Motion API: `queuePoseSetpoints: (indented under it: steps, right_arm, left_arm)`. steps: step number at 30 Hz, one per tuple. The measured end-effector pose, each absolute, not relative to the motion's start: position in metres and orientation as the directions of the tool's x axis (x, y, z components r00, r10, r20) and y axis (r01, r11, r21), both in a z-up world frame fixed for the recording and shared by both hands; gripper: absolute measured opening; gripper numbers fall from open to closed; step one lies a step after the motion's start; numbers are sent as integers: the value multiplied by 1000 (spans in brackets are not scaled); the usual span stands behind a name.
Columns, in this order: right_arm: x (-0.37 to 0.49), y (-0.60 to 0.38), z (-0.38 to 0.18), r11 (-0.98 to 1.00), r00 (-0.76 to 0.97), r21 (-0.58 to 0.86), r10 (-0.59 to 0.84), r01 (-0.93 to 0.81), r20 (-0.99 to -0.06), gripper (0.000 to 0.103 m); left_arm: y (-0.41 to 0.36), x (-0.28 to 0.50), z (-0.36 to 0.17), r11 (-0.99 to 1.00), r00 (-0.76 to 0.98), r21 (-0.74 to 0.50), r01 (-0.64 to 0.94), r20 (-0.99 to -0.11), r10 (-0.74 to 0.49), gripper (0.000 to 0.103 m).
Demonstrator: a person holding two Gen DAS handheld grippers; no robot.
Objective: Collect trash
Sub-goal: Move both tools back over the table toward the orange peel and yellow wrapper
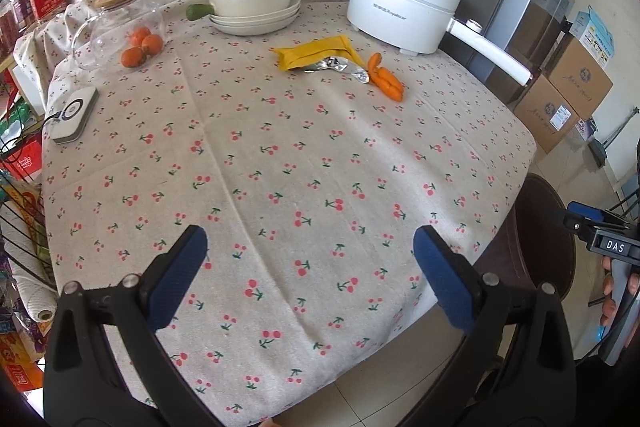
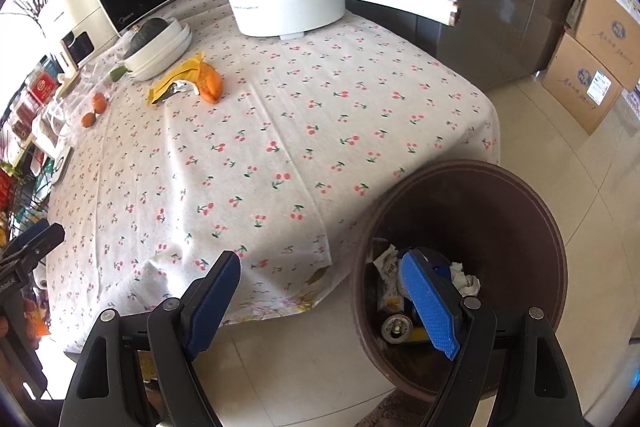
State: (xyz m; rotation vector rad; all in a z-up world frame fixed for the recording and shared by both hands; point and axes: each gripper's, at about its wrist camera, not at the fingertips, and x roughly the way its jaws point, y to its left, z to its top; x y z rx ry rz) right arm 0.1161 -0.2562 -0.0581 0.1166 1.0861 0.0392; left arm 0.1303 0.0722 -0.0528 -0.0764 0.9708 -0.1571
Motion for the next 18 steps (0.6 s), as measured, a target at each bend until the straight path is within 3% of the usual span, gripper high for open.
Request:
queuePoseSetpoints:
  steps: [6,18]
  right_arm:
    - [140,-218,-59,996,459,80,89,-38,-884,85]
    - [219,-166,-70,991,439,59,107,-122,-892,85]
  left_arm:
    - [99,135,-57,995,546,-92,26,-833,-91,102]
    - [154,159,-66,982,527,-131,-138,-849,-39,102]
